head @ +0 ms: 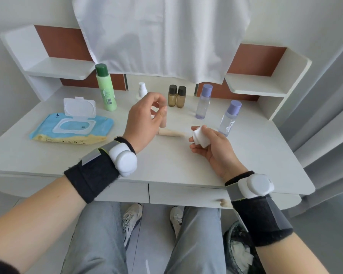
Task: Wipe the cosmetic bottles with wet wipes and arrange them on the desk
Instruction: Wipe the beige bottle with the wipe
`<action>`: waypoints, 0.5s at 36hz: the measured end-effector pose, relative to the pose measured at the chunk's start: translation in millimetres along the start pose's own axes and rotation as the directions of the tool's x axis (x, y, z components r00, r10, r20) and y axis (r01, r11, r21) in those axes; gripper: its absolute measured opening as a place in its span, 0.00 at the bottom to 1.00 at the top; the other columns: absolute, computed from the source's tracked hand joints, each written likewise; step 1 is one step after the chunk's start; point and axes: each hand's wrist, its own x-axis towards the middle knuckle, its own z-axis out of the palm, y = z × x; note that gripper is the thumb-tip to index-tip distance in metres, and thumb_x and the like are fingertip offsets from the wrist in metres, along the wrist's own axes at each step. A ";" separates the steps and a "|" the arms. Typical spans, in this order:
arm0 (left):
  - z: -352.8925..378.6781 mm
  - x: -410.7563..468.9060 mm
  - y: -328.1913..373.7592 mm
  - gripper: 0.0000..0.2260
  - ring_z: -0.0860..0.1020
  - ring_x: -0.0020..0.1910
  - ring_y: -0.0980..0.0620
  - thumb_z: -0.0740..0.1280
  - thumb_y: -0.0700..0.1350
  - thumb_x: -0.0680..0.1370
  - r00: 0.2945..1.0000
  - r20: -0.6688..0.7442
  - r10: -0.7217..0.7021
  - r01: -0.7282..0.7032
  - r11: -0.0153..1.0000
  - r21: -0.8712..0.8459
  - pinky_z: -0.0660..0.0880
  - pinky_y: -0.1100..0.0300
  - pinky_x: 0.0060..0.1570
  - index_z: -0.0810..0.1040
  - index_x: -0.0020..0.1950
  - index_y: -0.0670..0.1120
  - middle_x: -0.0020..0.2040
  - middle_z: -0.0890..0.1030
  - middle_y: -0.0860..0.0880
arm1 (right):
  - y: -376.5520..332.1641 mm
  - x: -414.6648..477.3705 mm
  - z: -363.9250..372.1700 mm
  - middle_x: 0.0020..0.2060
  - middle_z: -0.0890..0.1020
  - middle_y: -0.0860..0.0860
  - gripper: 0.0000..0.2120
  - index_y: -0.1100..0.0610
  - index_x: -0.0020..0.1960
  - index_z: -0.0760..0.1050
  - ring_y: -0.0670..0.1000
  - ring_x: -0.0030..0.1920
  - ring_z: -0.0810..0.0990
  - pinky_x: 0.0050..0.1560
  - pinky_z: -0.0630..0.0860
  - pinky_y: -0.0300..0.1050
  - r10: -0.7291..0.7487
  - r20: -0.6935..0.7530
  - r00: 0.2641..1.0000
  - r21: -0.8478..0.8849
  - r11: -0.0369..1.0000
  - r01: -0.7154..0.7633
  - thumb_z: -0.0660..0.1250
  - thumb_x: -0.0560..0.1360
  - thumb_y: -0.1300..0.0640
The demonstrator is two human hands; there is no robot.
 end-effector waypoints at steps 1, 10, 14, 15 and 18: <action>3.7 -0.3 2.1 0.03 0.78 0.45 0.53 0.65 0.40 0.77 1.000 0.008 -0.006 0.006 1.000 -0.029 0.73 0.67 0.45 0.75 0.50 0.45 0.44 0.80 0.52 | -0.3 -0.3 -2.1 0.36 0.81 0.55 0.14 0.60 0.54 0.78 0.52 0.34 0.80 0.39 0.79 0.43 -0.005 -0.011 1.000 0.004 1.000 0.005 0.56 0.84 0.54; 41.9 7.7 21.1 0.05 0.77 0.47 0.58 0.65 0.37 0.78 0.995 0.095 -0.033 0.046 0.989 -0.138 0.74 0.68 0.46 0.72 0.50 0.47 0.36 0.83 0.53 | -0.4 -1.5 -20.0 0.36 0.80 0.56 0.12 0.60 0.53 0.78 0.52 0.33 0.78 0.38 0.78 0.43 -0.089 -0.139 0.986 -0.073 0.994 0.079 0.58 0.83 0.56; 61.3 15.1 13.9 0.04 0.78 0.46 0.55 0.66 0.37 0.76 0.988 0.128 -0.081 0.089 0.995 -0.055 0.76 0.63 0.46 0.75 0.48 0.44 0.42 0.80 0.52 | 2.7 -1.2 -26.3 0.36 0.80 0.56 0.11 0.60 0.53 0.78 0.52 0.32 0.78 0.36 0.78 0.43 -0.146 -0.162 0.976 -0.187 0.976 0.115 0.59 0.82 0.56; 66.4 15.1 12.3 0.03 0.78 0.45 0.54 0.67 0.37 0.76 0.986 0.140 -0.090 0.096 0.995 -0.032 0.76 0.60 0.47 0.76 0.49 0.44 0.43 0.80 0.53 | 3.7 -1.3 -28.3 0.36 0.80 0.56 0.10 0.59 0.52 0.78 0.52 0.32 0.78 0.36 0.77 0.43 -0.163 -0.159 0.974 -0.220 0.967 0.126 0.59 0.82 0.56; 74.4 14.2 7.3 0.04 0.77 0.44 0.54 0.67 0.38 0.76 0.984 0.147 -0.105 0.103 0.995 0.017 0.76 0.56 0.47 0.76 0.49 0.43 0.44 0.78 0.54 | 5.9 0.7 -28.1 0.36 0.80 0.56 0.09 0.58 0.52 0.78 0.51 0.31 0.78 0.35 0.77 0.43 -0.193 -0.140 0.971 -0.291 0.945 0.146 0.61 0.82 0.56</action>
